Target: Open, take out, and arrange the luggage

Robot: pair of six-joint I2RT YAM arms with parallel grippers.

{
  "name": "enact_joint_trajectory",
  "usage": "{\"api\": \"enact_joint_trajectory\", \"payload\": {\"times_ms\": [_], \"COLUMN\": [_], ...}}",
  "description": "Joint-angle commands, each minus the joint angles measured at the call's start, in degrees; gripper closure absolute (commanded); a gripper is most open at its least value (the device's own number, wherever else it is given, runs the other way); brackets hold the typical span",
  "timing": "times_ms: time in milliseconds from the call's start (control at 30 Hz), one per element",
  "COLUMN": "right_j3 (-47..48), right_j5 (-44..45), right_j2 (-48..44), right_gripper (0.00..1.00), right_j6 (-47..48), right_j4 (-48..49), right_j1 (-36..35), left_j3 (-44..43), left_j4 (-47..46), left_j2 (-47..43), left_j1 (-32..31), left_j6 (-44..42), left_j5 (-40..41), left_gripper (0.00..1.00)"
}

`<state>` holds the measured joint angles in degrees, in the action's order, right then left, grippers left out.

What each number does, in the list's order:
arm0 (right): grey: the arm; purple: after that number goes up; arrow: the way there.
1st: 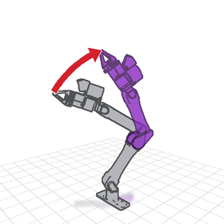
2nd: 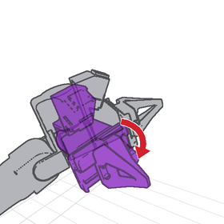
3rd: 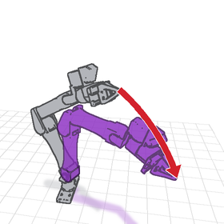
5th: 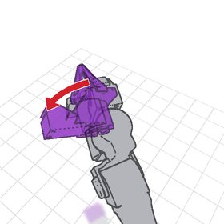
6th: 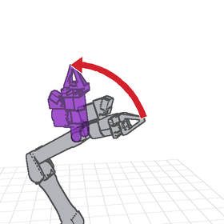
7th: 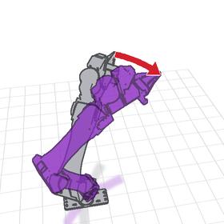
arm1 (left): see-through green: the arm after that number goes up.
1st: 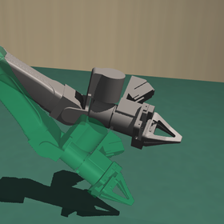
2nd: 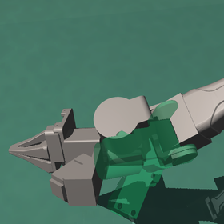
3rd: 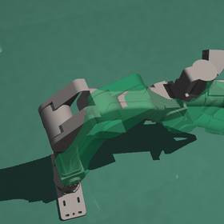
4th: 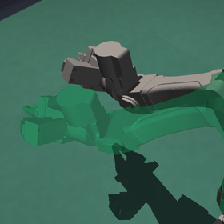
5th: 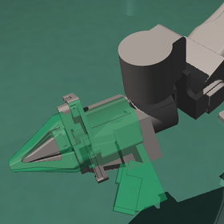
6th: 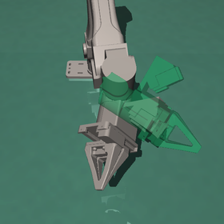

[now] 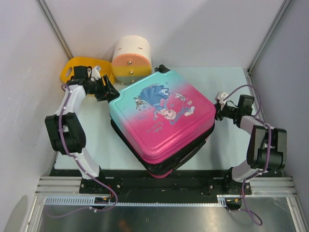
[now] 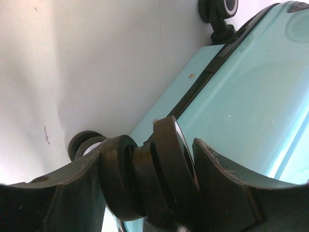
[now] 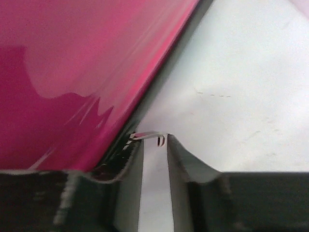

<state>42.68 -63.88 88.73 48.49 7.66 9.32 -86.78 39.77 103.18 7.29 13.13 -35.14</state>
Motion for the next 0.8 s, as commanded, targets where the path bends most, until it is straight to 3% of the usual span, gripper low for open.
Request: {"api": "enact_joint_trajectory", "payload": {"times_ms": [0, 100, 267, 400, 567, 767], "right_j3": [6.3, 8.4, 12.5, 15.2, 21.6, 24.2], "right_j5": [1.9, 4.8, 11.3, 15.2, 18.4, 26.1], "right_j2": [-1.3, -4.0, -12.2, -19.7, -25.2, -32.0], "right_gripper": [0.52, 0.23, 0.17, 0.11, 0.06, 0.05], "right_j6": [-4.0, -2.4, 2.3, 5.3, 1.2, -5.1], "right_j4": [0.2, -6.9, -22.5, -33.7, -49.6, -55.1], "right_j1": [2.9, 8.2, 14.8, 15.7, 9.9, -7.2], "left_j3": [7.2, 10.1, 15.1, 19.2, 22.9, 21.9], "left_j4": [1.3, 1.2, -1.1, -2.9, -5.4, -10.5], "left_j2": [-1.1, -4.0, -8.6, -12.3, -15.9, -13.6], "left_j1": [-5.4, -5.4, -5.4, -6.0, -10.5, -15.4], "left_j6": [-9.8, -6.9, -2.3, -0.5, 0.6, 5.1], "left_j5": [-1.2, -2.0, -2.0, -3.1, -3.5, -6.9], "left_gripper": [1.0, 0.98, 0.94, 0.93, 0.93, 1.0]}}
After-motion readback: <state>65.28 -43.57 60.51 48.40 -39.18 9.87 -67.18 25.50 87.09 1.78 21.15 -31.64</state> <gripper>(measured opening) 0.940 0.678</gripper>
